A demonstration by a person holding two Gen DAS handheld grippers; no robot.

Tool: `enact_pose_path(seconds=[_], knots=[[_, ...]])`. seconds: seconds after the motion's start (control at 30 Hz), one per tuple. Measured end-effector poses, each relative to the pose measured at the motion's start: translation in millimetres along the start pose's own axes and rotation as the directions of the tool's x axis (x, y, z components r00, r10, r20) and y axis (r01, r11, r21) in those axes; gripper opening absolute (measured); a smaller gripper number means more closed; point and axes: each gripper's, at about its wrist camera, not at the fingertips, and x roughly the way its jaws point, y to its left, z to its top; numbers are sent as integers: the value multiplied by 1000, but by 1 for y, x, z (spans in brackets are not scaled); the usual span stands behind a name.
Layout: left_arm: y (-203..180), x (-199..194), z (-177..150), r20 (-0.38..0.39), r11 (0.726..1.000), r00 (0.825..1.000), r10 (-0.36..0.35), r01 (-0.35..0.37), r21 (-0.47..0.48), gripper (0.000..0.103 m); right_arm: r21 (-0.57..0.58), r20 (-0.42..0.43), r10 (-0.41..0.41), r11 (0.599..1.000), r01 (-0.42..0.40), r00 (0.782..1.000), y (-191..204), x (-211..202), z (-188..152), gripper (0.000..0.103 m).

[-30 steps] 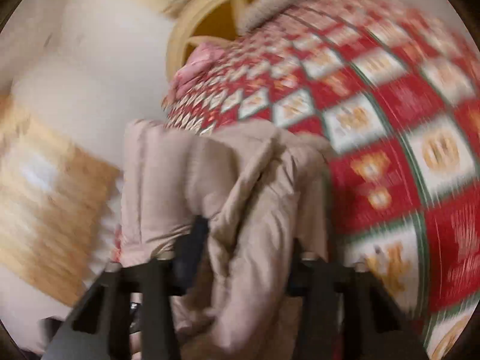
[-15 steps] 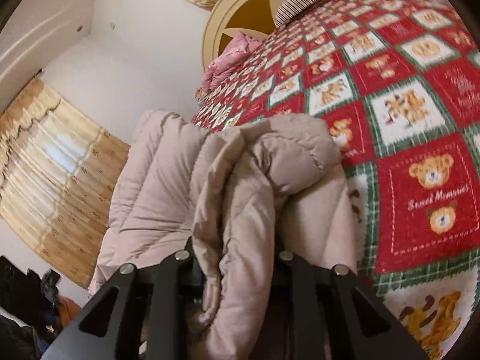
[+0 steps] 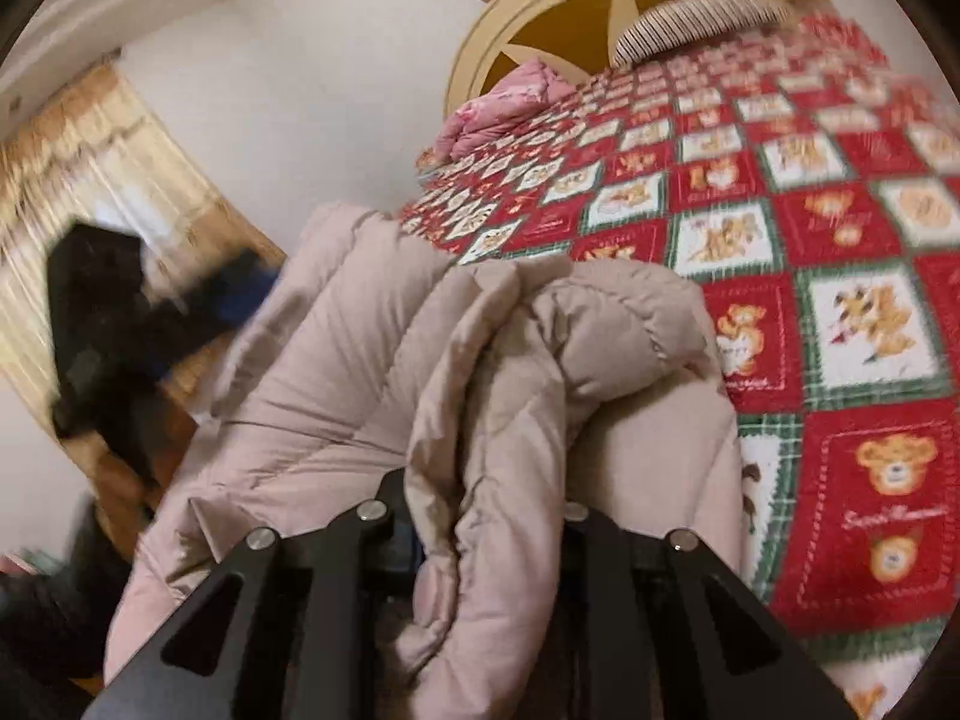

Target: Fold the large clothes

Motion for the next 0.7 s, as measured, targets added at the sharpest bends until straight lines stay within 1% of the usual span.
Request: enact_pose_path(seconds=[0.07, 0.13, 0.17, 0.23, 0.3, 0.4, 0.43, 0.47, 0.5, 0.53, 0.57, 0.6, 0.63, 0.7], knots=[[-12, 6, -9, -7, 1000, 1000, -7, 7, 17, 72, 115, 20, 94, 989, -96, 995, -30, -2, -6, 19], [-25, 21, -12, -59, 998, 998, 9, -6, 60, 76, 211, 46, 153, 964, -160, 987, -48, -8, -13, 19], [-32, 35, -13, -104, 994, 994, 38, -27, 104, 79, 244, 50, 161, 955, -168, 986, -53, -12, -16, 19], [-42, 47, -17, -152, 986, 987, 54, -29, 161, 83, 293, 52, 143, 944, -152, 988, -57, -23, -22, 20], [-50, 61, -22, -190, 979, 981, 49, -10, 201, 84, 303, 58, 110, 945, -122, 992, -57, -38, -31, 23], [-57, 70, -29, -220, 974, 975, 20, 31, 226, 85, 340, 66, 66, 937, -85, 996, -58, -63, -44, 27], [-59, 71, -31, -217, 970, 975, 36, 18, 242, 86, 338, 66, 28, 940, -49, 997, -52, -74, -47, 28], [-60, 71, -33, -214, 968, 976, 48, 7, 251, 86, 309, 65, -29, 951, 8, 997, -43, -86, -48, 30], [-60, 72, -35, -210, 966, 976, 56, 0, 257, 86, 268, 62, -92, 961, 72, 994, -33, -94, -47, 39], [-60, 72, -36, -208, 966, 976, 60, -3, 260, 86, 214, 61, -175, 964, 159, 983, -20, -106, -46, 41], [-61, 71, -37, -204, 964, 977, 67, -10, 265, 86, 172, 70, -244, 958, 229, 967, -8, -118, -47, 46], [-61, 72, -38, -202, 963, 977, 71, -15, 270, 86, 150, 87, -287, 950, 273, 954, 4, -130, -48, 47], [-62, 72, -39, -198, 961, 977, 79, -22, 275, 86, 139, 109, -303, 948, 287, 947, 17, -143, -51, 47], [-66, 72, -42, -188, 954, 977, 103, -44, 297, 86, 87, 157, -271, 962, 260, 950, 47, -162, -56, 47]])
